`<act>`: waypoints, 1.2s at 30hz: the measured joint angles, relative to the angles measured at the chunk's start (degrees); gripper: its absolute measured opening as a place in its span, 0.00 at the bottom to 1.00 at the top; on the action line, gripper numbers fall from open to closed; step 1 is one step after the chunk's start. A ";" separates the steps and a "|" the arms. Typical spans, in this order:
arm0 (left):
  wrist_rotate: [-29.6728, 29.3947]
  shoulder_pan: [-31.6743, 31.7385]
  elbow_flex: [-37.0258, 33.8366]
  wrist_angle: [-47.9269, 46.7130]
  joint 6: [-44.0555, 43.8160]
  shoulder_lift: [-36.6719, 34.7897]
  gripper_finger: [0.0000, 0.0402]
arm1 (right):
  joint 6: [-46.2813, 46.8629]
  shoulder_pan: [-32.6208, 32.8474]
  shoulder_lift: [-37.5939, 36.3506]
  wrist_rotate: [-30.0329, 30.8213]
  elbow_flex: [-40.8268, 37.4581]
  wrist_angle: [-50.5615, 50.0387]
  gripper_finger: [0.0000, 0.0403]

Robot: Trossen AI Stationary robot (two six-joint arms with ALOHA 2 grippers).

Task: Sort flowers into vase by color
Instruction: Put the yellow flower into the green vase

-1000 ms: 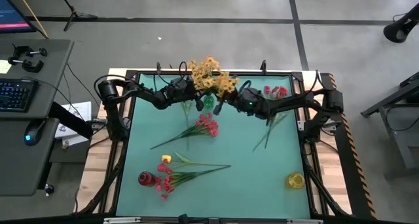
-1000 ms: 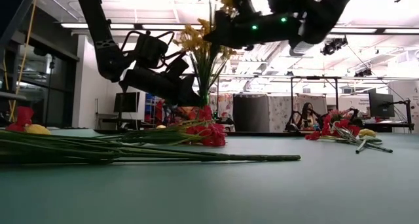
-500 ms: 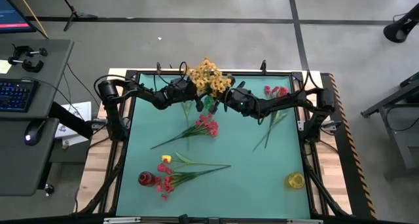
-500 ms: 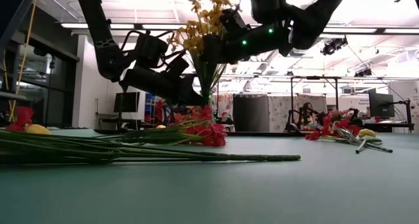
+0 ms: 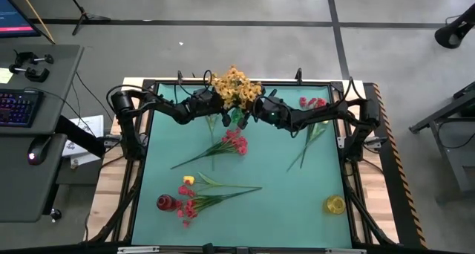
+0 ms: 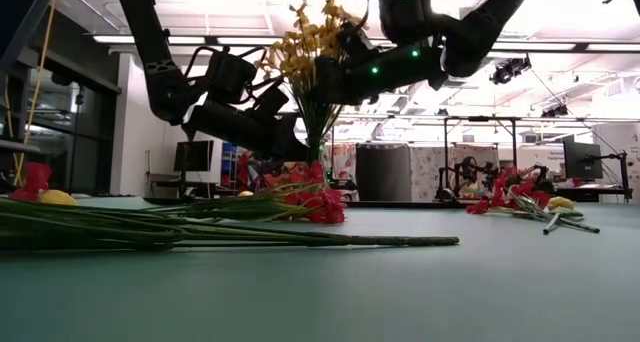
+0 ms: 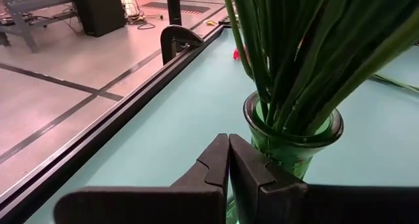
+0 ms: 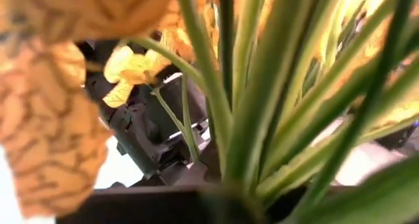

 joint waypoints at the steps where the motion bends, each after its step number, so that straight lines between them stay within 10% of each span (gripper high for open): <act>1: -0.02 0.00 0.00 -0.01 0.00 0.00 0.00 | 0.53 -0.11 0.00 -0.18 0.02 -0.52 0.00; 12: -0.04 0.00 0.00 -0.02 0.00 0.00 0.00 | 2.91 -0.69 -0.03 -3.63 0.00 -2.39 0.04; 26: -0.06 0.00 -0.02 -0.10 -0.03 0.00 0.00 | 0.27 1.69 -3.41 -0.09 -0.15 -2.68 0.63; 36: -0.08 0.00 -0.02 -0.11 -0.92 0.00 0.00 | -0.20 2.34 -7.56 1.79 -0.13 -6.90 0.70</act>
